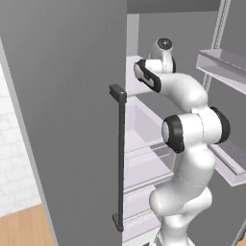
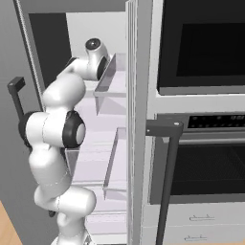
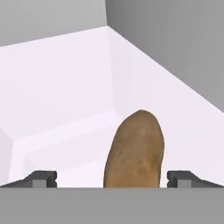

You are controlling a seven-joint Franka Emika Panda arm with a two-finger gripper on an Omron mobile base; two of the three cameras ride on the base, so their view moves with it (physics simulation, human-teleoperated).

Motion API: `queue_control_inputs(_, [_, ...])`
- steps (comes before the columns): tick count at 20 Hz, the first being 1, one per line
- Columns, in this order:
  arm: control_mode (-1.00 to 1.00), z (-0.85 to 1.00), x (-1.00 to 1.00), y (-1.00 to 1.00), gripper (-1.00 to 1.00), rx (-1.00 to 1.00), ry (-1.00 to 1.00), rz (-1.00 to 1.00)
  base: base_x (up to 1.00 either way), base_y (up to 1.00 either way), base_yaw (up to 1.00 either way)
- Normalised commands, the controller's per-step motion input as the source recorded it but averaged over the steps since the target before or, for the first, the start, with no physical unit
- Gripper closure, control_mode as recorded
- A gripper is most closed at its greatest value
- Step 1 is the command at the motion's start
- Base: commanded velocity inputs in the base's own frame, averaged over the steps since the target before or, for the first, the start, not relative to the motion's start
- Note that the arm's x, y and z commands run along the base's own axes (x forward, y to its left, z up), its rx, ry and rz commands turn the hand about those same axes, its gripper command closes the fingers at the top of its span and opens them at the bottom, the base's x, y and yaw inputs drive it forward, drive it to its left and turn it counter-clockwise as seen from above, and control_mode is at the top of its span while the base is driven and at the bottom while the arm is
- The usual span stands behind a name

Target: Place one sweet potato and one fish in each tupperware on the nearby counter, to pack two identical lunches.

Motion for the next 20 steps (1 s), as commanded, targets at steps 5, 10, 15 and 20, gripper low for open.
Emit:
queue_control_inputs(5, [-1.0,-0.44,0.44,0.0,1.0,-0.01,-0.01,-0.01,0.0,0.0,0.0])
queue_control_inputs(10, [-1.0,-0.88,0.14,0.0,1.0,-0.04,-0.26,0.0,0.0,0.0,0.0])
queue_control_inputs(15, [-1.0,-0.48,-0.06,0.04,1.0,-0.02,-0.24,0.0,0.0,0.0,0.0])
queue_control_inputs(20, [-1.0,0.66,-0.89,0.06,1.0,0.0,0.18,0.0,0.0,0.0,0.0])
